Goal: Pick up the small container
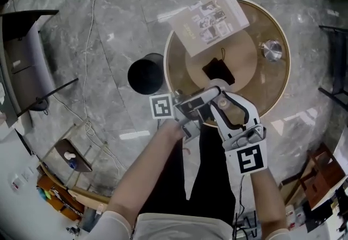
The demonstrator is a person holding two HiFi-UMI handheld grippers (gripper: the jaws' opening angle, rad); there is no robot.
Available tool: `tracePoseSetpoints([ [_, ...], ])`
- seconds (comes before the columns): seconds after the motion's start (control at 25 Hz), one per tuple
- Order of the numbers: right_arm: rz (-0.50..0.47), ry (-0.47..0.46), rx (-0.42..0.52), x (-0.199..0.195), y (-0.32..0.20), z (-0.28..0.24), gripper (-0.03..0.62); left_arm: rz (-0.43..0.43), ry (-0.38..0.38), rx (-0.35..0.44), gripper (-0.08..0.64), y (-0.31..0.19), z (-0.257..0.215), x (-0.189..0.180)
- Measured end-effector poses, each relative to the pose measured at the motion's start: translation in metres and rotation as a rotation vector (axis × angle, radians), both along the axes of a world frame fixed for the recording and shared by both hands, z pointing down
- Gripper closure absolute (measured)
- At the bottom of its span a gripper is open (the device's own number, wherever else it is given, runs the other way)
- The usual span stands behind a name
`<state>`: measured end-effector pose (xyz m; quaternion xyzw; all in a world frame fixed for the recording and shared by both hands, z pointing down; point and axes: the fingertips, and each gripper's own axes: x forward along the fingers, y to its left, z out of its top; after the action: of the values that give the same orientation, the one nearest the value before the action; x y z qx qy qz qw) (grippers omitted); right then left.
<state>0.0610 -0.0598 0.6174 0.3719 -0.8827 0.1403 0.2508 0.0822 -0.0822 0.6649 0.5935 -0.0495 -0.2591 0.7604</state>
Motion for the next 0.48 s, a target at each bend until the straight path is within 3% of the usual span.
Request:
tracePoseSetpoints([
  [0.48, 0.023, -0.059, 0.05, -0.018, 0.008, -0.118, 0.445, 0.051, -0.013, -0.014, 0.232, 0.016, -0.112, -0.016],
])
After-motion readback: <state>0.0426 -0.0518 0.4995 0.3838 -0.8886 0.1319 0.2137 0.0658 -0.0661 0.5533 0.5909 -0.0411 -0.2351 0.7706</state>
